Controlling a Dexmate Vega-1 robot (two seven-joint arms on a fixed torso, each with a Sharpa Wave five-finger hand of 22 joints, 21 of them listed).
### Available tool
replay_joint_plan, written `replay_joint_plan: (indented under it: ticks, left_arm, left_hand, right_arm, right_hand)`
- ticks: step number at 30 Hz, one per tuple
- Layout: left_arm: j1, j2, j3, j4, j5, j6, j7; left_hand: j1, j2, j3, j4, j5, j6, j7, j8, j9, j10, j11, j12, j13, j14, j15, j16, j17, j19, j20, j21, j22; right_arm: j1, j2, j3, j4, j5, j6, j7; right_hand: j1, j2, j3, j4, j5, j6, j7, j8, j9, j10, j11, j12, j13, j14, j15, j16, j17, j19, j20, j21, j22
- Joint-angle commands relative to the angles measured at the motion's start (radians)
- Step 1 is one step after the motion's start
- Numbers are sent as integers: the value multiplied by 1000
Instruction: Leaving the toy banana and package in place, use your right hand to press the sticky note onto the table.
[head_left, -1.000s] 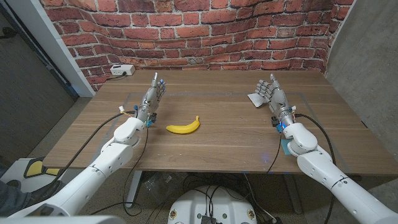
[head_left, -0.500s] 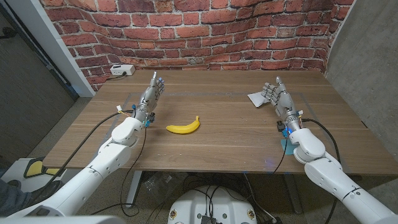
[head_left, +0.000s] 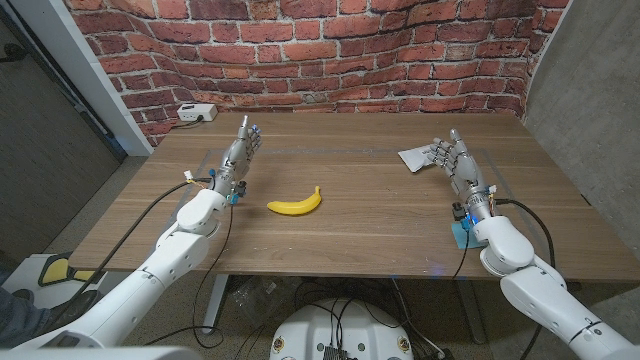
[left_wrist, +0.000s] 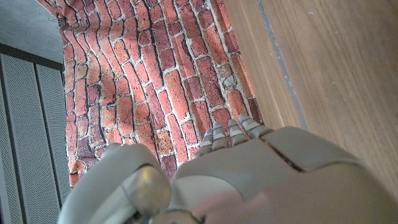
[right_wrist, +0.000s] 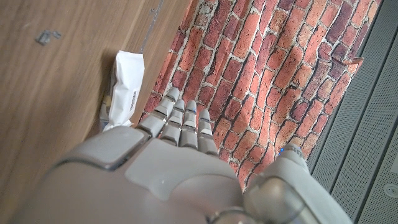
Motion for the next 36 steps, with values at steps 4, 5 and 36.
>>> replay_joint_plan:
  ticks: [4, 5, 36]
  left_arm:
    - [13, -5, -13, 6, -13, -22, -7]
    - [14, -4, -13, 4, -10, -21, -3]
    - [3, -19, 12, -4, 1, 4, 5]
  left_hand:
    - [4, -1, -2, -7, -2, 7, 1, 2, 1, 9, -1, 2, 3, 10, -2, -1, 2, 3, -8, 1, 3]
    - [4, -1, -2, -7, -2, 7, 1, 2, 1, 10, -1, 2, 3, 11, -2, -1, 2, 3, -9, 1, 3]
    - [12, 14, -3, -7, -9, 38, -7, 2, 2, 27, -7, -1, 3, 23, -8, -5, 3, 8, -8, -3, 4]
  right_arm:
    - [-161, 5, 82, -122, -59, -21, -71]
    - [-173, 10, 89, -130, -62, -20, -77]
    - [-443, 189, 205, -175, -210, 133, -105]
  right_hand:
    - [3, 9, 2, -3, 6, 12, -8, 4, 4, 21, -2, 7, 3, 1, -3, -4, 4, 9, -1, -3, 4]
    - [3, 9, 2, -3, 6, 13, -10, 4, 4, 22, -3, 7, 3, 2, -4, -5, 3, 10, -2, -3, 4]
    - [12, 13, 1, -8, 8, 31, -20, 4, 5, 45, -4, 8, 3, 26, -10, -3, 3, 44, -10, -5, 3]
